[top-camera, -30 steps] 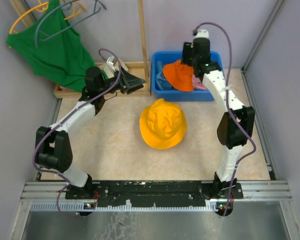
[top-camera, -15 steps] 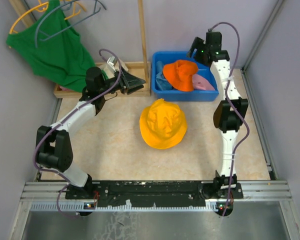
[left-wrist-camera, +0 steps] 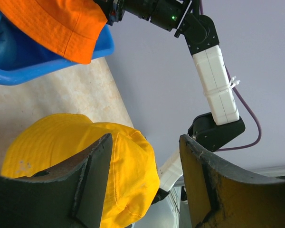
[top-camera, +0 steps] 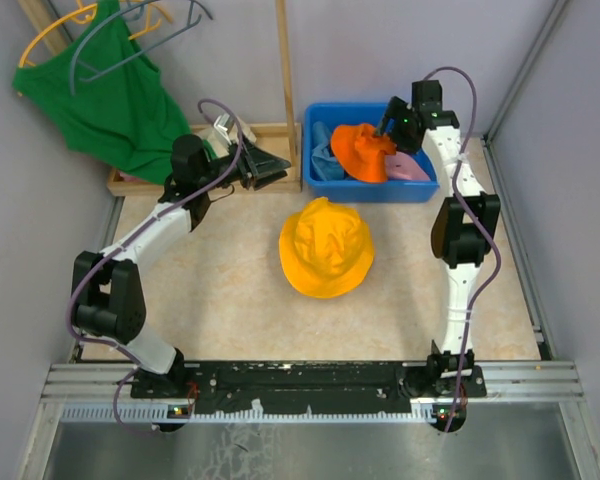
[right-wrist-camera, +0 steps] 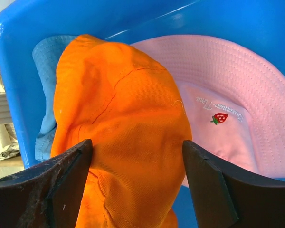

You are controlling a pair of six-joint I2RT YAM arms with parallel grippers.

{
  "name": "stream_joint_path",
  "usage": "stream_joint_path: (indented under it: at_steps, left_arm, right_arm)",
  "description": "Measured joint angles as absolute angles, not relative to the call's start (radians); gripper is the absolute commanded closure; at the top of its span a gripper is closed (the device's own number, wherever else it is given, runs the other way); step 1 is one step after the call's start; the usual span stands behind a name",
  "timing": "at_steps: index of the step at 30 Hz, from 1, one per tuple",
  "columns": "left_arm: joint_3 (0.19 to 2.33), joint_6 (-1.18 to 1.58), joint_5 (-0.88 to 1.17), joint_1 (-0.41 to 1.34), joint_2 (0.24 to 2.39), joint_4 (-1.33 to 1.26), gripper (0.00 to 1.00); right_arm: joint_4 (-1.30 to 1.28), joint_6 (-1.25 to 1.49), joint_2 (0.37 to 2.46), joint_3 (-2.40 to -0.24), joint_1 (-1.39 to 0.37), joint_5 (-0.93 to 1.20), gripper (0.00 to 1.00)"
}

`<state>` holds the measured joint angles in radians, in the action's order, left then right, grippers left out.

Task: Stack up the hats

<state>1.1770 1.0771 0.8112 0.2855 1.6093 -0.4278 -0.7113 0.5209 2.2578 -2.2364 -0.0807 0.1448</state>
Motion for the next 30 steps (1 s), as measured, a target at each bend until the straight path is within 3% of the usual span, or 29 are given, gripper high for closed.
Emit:
stream_joint_path:
  at_steps: [5,9,14,30]
  left_arm:
    - [1.161,1.077,0.811,0.286,1.609,-0.429,0.36]
    - [1.156,1.077,0.811,0.286,1.609,-0.427,0.36]
    - [1.150,1.077,0.811,0.281,1.608,-0.427,0.36]
    - [1.159,1.073,0.809,0.273,1.608,-0.414,0.35]
  right_arm:
    - [-0.711,0.528,2.258,-2.236,-0.076,0.150,0.54]
    - [-0.712,0.540,2.258,-2.237,-0.076,0.164,0.67]
    - [-0.731,0.547,2.258,-2.273,-0.076,0.186,0.99]
    - [-0.815,0.508,2.224,-2.516,-0.076,0.195,1.00]
